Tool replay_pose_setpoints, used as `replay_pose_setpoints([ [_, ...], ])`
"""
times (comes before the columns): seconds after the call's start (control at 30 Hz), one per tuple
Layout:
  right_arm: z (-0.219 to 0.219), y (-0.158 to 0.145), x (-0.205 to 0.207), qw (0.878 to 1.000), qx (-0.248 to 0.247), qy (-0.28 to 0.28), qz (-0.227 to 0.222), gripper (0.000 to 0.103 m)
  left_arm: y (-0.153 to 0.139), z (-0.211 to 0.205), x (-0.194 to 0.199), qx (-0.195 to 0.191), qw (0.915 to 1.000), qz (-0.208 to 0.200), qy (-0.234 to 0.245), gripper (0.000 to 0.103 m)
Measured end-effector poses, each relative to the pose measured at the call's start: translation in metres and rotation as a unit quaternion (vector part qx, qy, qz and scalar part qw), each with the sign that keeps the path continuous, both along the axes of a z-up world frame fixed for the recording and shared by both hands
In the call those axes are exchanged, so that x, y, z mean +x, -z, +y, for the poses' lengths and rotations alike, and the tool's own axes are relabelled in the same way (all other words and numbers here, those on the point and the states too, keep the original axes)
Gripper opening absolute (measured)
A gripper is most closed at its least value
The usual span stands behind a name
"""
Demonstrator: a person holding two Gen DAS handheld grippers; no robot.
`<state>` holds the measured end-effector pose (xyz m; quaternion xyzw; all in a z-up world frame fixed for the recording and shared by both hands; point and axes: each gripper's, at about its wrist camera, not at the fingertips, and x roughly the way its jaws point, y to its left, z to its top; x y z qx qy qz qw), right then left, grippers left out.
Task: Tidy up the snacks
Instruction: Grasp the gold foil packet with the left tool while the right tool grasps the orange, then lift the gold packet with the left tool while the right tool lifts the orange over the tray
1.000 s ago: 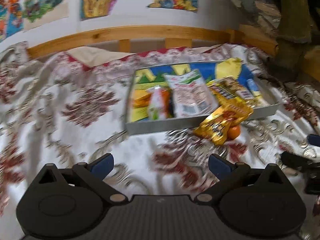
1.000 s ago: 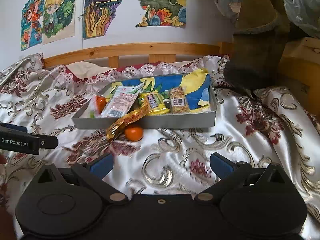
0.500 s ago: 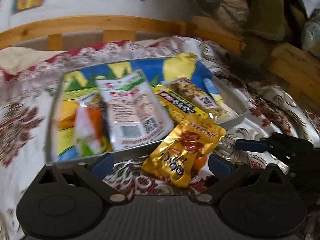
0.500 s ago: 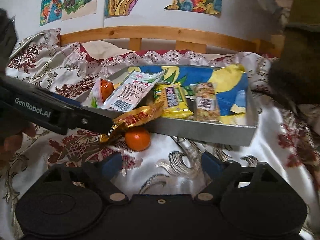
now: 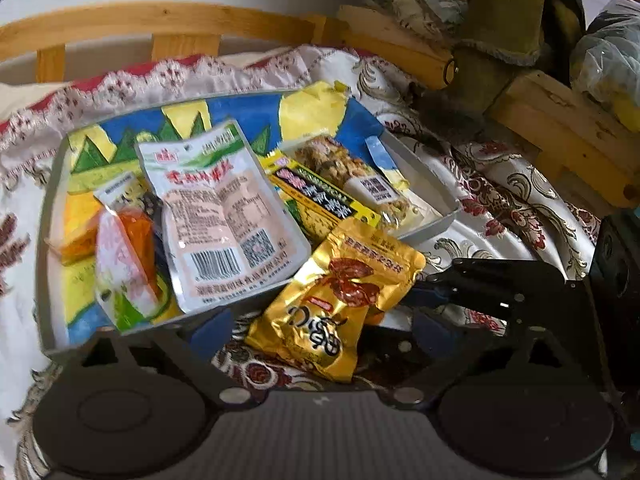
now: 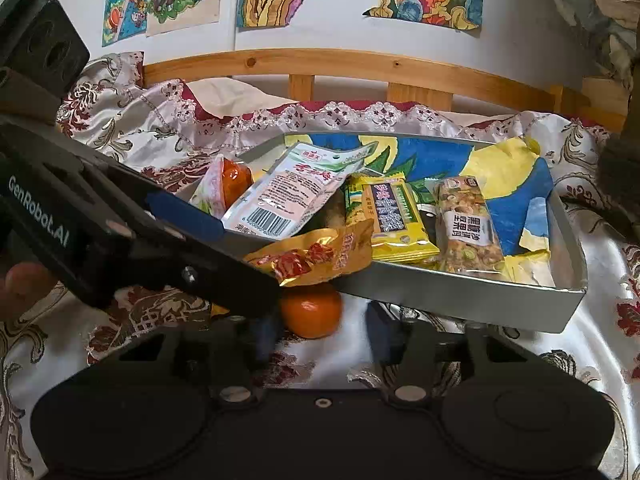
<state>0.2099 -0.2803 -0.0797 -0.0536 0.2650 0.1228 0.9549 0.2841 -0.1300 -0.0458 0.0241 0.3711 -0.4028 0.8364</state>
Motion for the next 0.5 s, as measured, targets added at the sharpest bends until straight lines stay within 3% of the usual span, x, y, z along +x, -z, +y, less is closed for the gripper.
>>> replay_pose_setpoints([
  [0.17,-0.002,0.002,-0.001,1.0,0.006,-0.001,-0.002,0.035,0.001,-0.005,0.004,-0.007,0.9998,0.016,0.009,0.083],
  [0.5,-0.026,-0.006,-0.016,1.0,-0.003,0.025,0.017,0.035,0.002,-0.014,0.006,-0.005,0.9996,0.016,0.024,0.083],
])
